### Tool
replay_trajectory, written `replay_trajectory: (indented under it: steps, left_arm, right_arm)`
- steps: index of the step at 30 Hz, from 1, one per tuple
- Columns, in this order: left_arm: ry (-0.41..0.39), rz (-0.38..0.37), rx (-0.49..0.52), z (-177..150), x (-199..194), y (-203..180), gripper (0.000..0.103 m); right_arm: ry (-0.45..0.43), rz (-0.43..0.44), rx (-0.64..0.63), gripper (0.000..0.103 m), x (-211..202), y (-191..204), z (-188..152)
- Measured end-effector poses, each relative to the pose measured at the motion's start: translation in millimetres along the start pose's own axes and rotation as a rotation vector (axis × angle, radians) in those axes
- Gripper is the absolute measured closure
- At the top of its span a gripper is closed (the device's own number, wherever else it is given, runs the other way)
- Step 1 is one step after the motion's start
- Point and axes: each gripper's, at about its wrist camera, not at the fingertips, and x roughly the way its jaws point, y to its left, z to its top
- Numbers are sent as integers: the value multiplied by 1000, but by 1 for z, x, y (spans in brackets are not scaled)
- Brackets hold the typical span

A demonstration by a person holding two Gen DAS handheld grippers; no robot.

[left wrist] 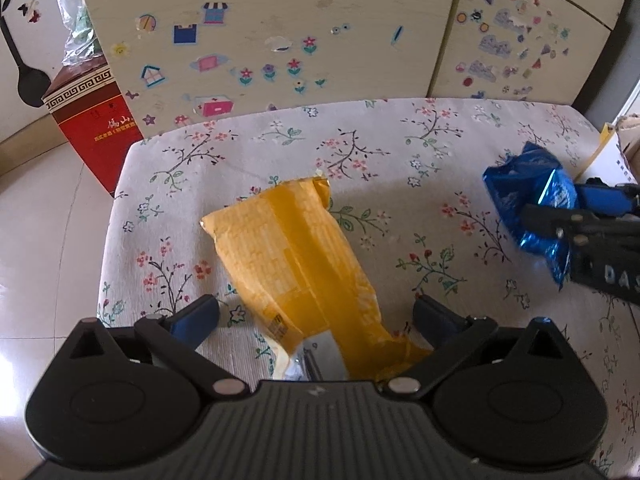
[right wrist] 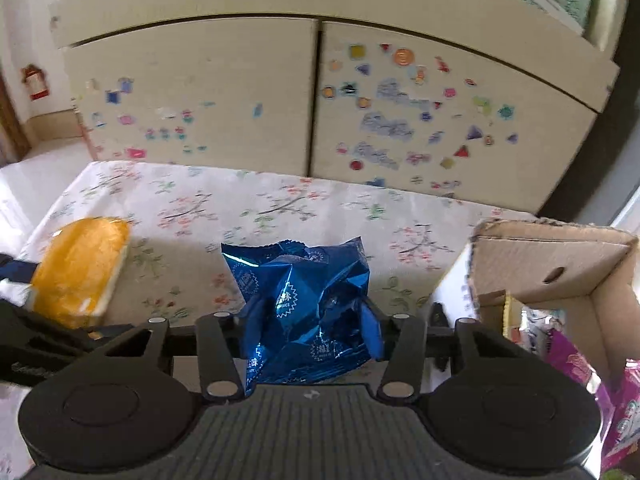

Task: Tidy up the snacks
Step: 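Close left gripper on large yellow bag while right gripper grasps blue foil bag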

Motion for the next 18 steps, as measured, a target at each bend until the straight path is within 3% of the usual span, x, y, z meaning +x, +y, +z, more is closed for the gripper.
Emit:
replay_trajectory:
  steps: [4, 6, 7, 9, 11, 18]
  left_arm:
    - [1, -10, 8, -1, -1, 1, 0]
    - [1, -18, 16, -2, -2, 1, 0]
    - [-1, -21, 20, -2, -2, 1, 0]
    - [-3, -26, 25, -3, -3, 2, 0]
    - [-4, -27, 25, -3, -3, 2, 0]
    - [-9, -28, 21, -4, -4, 1, 0]
  right_arm:
    - [0, 90, -34, 44, -10, 1, -2]
    - [-13, 148, 15, 24, -16, -8, 0]
    - [-28, 161, 39, 20, -19, -12, 1]
    - [-44, 154, 84, 14, -22, -18, 4]
    - [-37, 145, 108, 14, -19, -21, 5]
    - [-31, 83, 32, 8, 0, -4, 5]
